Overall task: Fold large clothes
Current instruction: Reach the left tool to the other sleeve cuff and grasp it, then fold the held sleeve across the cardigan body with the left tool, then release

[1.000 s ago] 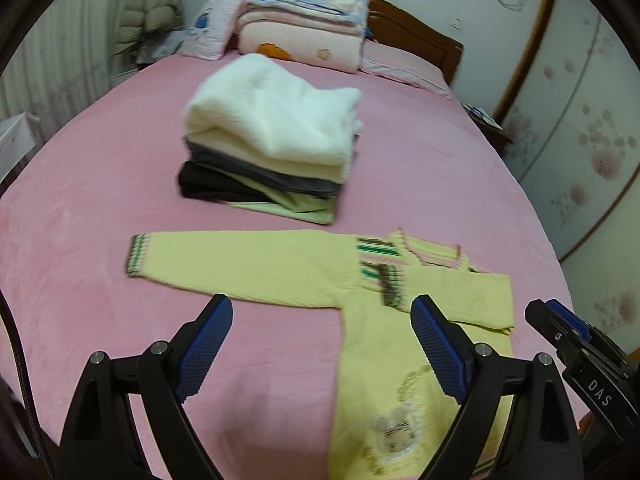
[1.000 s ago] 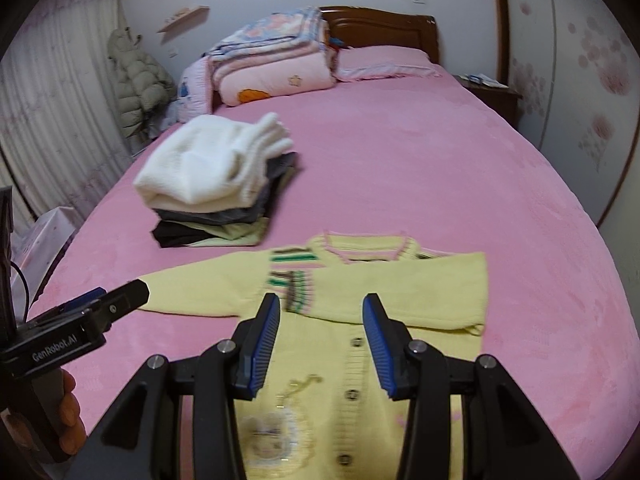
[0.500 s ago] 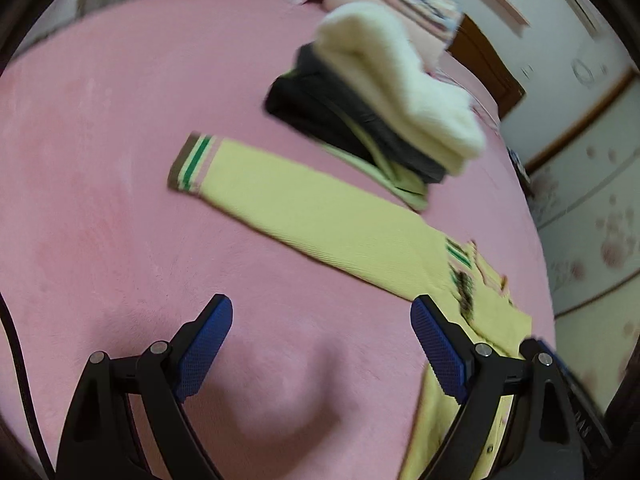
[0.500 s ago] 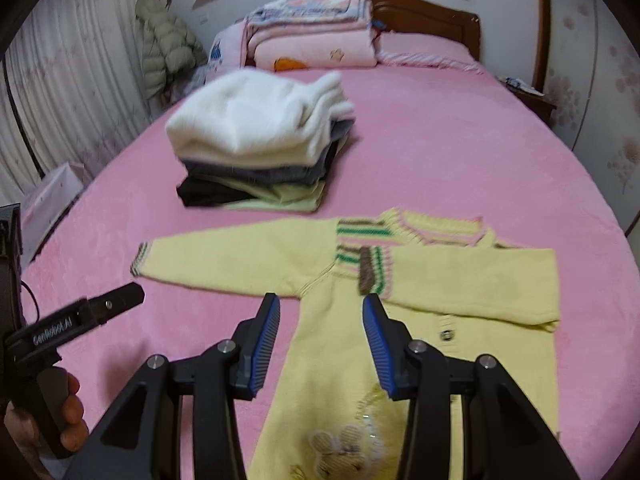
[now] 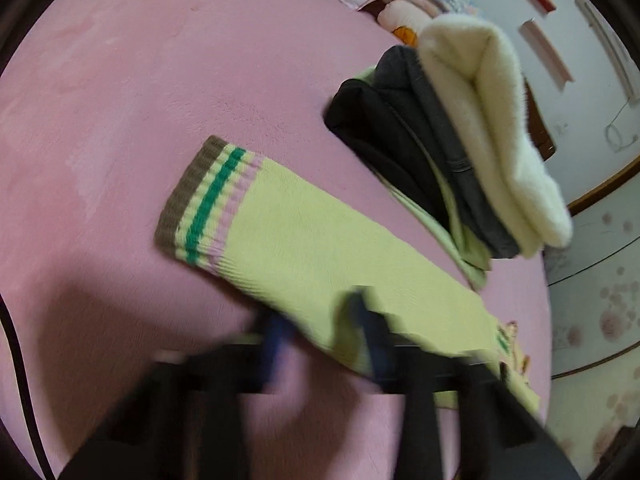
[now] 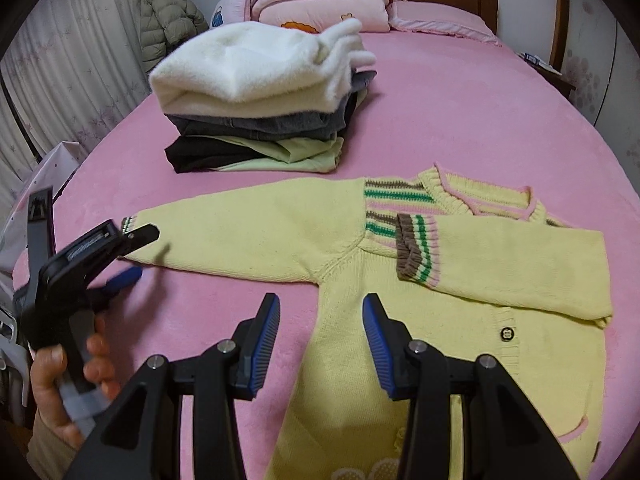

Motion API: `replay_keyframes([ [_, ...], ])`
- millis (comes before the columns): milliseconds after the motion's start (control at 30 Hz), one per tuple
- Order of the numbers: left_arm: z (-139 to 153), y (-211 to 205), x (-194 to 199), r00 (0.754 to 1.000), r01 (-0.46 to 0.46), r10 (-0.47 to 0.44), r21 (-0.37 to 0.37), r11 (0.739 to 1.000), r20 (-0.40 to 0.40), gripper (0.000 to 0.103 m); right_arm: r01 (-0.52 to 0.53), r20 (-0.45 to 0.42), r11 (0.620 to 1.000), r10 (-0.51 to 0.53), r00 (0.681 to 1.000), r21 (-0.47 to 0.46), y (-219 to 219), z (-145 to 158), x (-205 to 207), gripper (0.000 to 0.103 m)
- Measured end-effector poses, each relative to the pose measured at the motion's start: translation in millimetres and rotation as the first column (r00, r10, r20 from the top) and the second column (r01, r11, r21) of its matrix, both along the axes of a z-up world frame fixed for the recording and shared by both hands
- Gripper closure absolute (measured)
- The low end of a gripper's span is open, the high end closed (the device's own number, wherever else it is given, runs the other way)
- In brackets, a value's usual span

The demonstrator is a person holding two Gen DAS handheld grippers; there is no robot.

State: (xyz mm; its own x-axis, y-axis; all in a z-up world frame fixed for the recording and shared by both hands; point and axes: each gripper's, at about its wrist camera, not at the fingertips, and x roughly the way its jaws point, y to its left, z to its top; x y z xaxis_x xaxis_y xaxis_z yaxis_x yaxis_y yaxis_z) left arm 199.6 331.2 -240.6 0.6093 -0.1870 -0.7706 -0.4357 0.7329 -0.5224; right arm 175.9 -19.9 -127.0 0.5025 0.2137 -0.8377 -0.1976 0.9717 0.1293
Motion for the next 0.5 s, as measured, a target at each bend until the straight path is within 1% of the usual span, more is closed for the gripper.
replay_keyframes([
  [67, 3.0, -0.3, 3.6, 1.000, -0.010, 0.010, 0.007, 1.000, 0.007, 0.098, 0.006, -0.007, 1.000, -0.006, 1.000, 0.005, -4.4, -3.5, 1.2, 0.060],
  [133, 16.1, -9.9, 4.9, 1.000, -0.008, 0.005, 0.072, 0.997, 0.030, 0.098, 0.015, -0.009, 1.000, -0.015, 1.000, 0.011, -10.5, -5.3, 2.0, 0.060],
  [167, 27.4, -19.9, 4.8, 0.999, -0.001, -0.005, 0.123, 0.992, 0.048, 0.099, 0.019, -0.010, 1.000, -0.019, 1.000, 0.014, -13.0, -5.6, 2.5, 0.060],
  [200, 39.3, -29.4, 5.2, 0.997, 0.009, -0.021, 0.162, 0.987, 0.072, 0.099, 0.026, -0.009, 1.000, -0.026, 1.000, 0.017, -17.1, -5.5, 2.8, 0.060],
  [267, 64.0, -51.5, 5.5, 0.989, 0.041, -0.070, 0.216, 0.976, 0.127, 0.099, 0.041, -0.004, 0.999, -0.041, 0.999, 0.024, -25.7, -4.1, 3.2, 0.060],
  [367, 99.7, -93.0, 5.6, 0.966, 0.117, -0.177, 0.294, 0.949, 0.189, 0.099, 0.069, 0.012, 0.997, -0.069, 0.998, 0.036, -42.0, 1.8, 1.9, 0.060],
  [400, 114.3, -117.0, 6.7, 0.948, 0.157, -0.236, 0.332, 0.930, 0.212, 0.098, 0.081, 0.021, 0.996, -0.082, 0.996, 0.040, -49.4, 4.4, 1.1, 0.060],
  [433, 124.4, -134.2, 6.4, 0.935, 0.185, -0.276, 0.355, 0.916, 0.223, 0.098, 0.099, 0.032, 0.994, -0.100, 0.994, 0.044, -59.2, 7.8, -0.7, 0.060],
  [500, 138.8, -176.5, 9.0, 0.899, 0.258, -0.368, 0.391, 0.883, 0.238, 0.098, 0.129, 0.044, 0.990, -0.132, 0.990, 0.054, -76.5, 12.6, -3.3, 0.060],
])
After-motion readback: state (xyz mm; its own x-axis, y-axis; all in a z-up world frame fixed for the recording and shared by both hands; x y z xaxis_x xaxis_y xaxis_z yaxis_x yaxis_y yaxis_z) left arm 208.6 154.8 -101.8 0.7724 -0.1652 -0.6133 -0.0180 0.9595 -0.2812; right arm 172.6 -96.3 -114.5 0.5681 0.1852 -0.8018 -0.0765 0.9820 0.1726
